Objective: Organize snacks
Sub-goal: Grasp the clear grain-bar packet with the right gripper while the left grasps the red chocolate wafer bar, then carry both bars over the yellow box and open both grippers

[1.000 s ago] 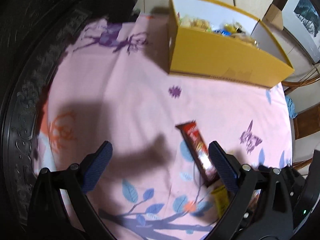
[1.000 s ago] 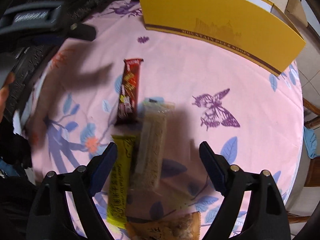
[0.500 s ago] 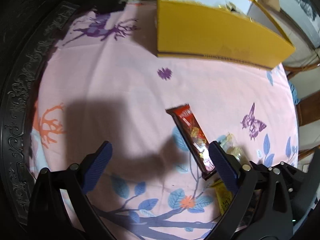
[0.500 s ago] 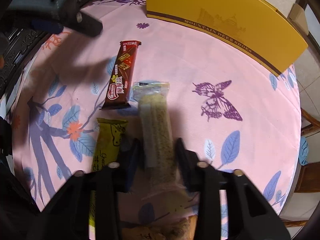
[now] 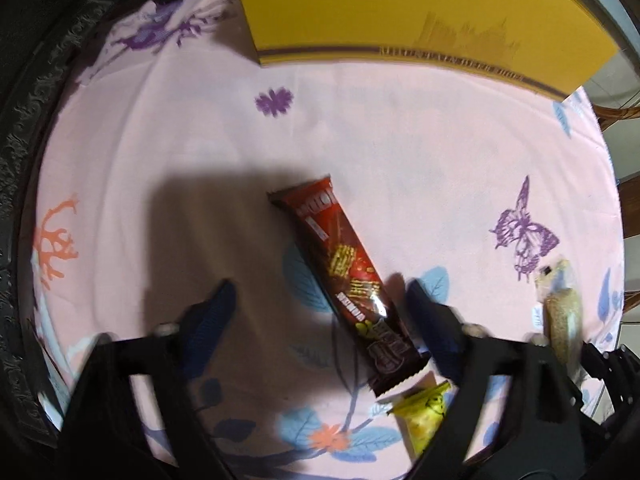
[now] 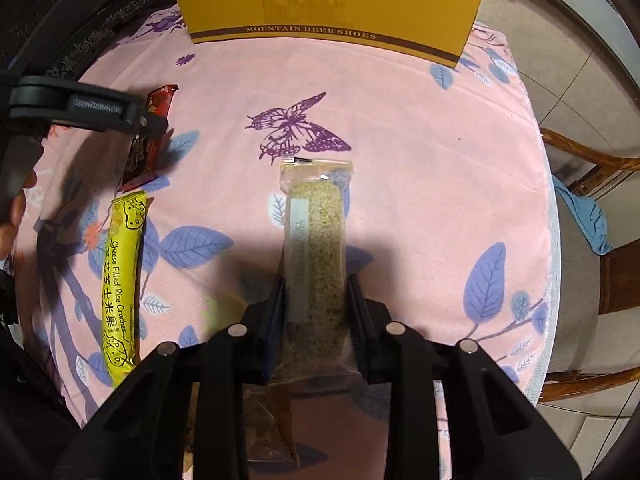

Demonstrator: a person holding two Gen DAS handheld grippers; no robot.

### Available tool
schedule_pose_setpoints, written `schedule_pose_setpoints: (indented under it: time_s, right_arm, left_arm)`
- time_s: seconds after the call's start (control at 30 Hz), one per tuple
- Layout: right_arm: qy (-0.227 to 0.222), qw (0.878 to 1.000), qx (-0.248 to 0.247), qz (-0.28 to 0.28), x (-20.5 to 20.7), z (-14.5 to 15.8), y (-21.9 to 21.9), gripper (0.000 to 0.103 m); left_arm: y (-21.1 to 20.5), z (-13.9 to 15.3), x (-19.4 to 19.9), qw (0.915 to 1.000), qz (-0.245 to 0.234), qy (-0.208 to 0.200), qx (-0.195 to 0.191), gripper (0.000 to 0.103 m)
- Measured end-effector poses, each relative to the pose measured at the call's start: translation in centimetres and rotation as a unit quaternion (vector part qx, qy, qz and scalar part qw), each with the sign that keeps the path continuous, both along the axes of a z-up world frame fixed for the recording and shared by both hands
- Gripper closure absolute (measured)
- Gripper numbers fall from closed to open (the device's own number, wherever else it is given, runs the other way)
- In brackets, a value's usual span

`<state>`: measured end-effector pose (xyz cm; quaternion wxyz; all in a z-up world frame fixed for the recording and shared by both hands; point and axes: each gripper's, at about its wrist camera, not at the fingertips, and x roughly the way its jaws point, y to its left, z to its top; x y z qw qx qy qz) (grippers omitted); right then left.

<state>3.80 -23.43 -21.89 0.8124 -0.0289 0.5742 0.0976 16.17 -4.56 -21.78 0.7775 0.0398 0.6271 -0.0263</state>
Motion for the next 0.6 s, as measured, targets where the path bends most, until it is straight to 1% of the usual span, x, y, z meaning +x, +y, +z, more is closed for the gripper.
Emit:
schedule_pose_setpoints:
  time_s: [0.07,0.1,0.13,0.17,0.2,0.23,0.27,0.4,0.5,0.6]
  right_arm:
    - [-0.002,1.000,0.002,-0.002,-0.3,0.1,-0.3,0.070]
    - [-0.002,1.000,0.004,-0.003,-0.4,0.1,-0.2,0.070]
    - [-0.002,1.000,0.007,-0.005,-0.5,0.2,-0.5,0.070]
    - [-0.002,1.000,0.008,-0.005,-0.2,0.0,-0.8,0.070]
    - [-0.001,1.000,0.007,-0.005,0.2,-0.2,-0.1,0.070]
    - [-0.001,1.000,0.008,-0.006,0.2,-0.1,-0.1,0.071]
    - [-0.001,1.000,0.009,-0.008,0.2,0.0,-0.2,0.071]
    - [-0.005,1.000,0.018,-0.016,-0.1,0.1,-0.4,0.072]
    - [-0.016,1.000,0.017,-0.016,-0.2,0.5,-0.2,0.073]
    - [-0.030,0.999,0.012,-0.012,-0.1,1.3,0.0,0.073]
  left_arm:
    - [0.0,0.2,0.0,0.9999,0.008,-0.013,-0.006,0.035]
    - [-0.2,0.3,-0.1,0.9998,0.003,-0.017,-0.008,0.041]
    - [-0.5,0.5,-0.2,0.9997,-0.006,-0.020,-0.015,0.057]
    - [-1.3,0.7,-0.4,0.9994,-0.022,-0.023,-0.011,0.073]
    - [-1.8,0.8,-0.6,0.9991,-0.034,-0.026,-0.005,0.079]
    - [-2.0,0.9,-0.8,0.9990,-0.038,-0.025,-0.003,0.079]
    - [-1.9,0.9,-1.0,0.9990,-0.038,-0.022,-0.010,0.079]
    - [-0.4,1.6,-1.5,0.9991,-0.025,-0.020,-0.027,0.079]
    - [1.0,2.8,-1.9,0.9986,-0.015,-0.028,-0.042,0.079]
    - [1.4,4.2,-2.2,0.9975,-0.014,-0.041,-0.056,0.079]
